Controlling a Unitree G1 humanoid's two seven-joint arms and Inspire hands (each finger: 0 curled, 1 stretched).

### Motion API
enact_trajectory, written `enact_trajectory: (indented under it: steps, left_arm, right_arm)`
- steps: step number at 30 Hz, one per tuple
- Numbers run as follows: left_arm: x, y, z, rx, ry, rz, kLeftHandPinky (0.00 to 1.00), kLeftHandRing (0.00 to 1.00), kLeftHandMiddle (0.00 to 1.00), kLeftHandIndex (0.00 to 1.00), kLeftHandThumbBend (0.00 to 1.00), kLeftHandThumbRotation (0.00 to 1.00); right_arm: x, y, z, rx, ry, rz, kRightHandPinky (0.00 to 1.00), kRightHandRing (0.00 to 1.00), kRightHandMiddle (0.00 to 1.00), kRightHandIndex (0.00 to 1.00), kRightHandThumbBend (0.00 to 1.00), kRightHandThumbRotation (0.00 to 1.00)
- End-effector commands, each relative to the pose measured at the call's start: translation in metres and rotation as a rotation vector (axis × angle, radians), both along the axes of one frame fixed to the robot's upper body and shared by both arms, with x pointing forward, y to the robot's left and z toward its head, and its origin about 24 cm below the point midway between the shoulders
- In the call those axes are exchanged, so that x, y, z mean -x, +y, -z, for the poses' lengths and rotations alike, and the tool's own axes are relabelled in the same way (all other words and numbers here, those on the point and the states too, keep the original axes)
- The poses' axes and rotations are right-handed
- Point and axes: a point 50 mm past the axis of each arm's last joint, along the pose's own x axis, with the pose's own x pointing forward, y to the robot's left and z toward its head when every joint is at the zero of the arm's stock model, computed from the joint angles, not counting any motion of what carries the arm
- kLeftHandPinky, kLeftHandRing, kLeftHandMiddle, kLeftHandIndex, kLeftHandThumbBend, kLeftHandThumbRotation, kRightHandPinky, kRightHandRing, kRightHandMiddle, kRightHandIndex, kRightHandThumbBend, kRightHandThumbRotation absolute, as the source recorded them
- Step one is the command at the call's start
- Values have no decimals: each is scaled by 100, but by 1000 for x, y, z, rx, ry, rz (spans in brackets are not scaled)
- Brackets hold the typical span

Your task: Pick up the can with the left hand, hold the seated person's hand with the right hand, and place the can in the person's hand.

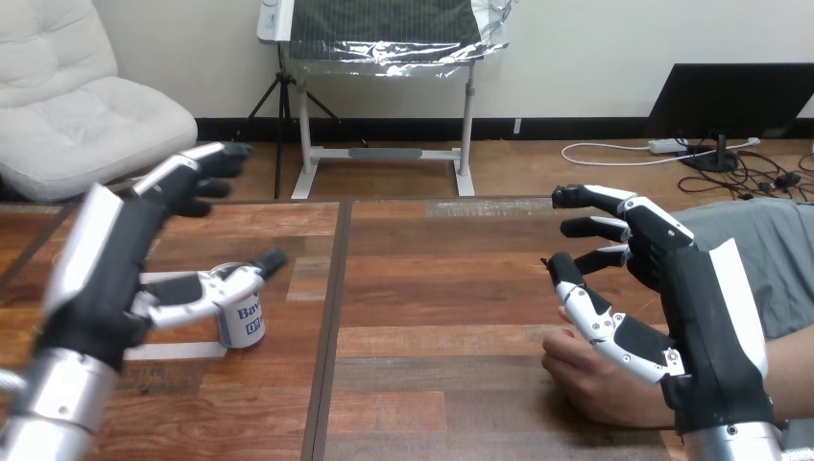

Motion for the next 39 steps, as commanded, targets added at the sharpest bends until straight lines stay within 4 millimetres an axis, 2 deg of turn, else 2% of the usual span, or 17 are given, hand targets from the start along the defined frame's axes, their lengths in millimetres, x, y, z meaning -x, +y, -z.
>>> enact_trajectory:
  steps: [1,19,39]
  left_arm:
    - [-12,-2,-30,-101,-78,42,75,79,82,81,73,16]
    - [-26,12,-29,-175,1,15,76,80,83,82,74,14]
    - [-39,11,-7,-194,116,35,74,78,81,81,78,17]
  right_arm:
    - [-9,4,-14,-1,-76,-25,56,72,81,71,39,0]
    - [-10,2,-16,14,-75,-27,56,73,81,70,40,0]
    - [-12,-2,-18,40,-68,-30,56,74,82,70,41,0]
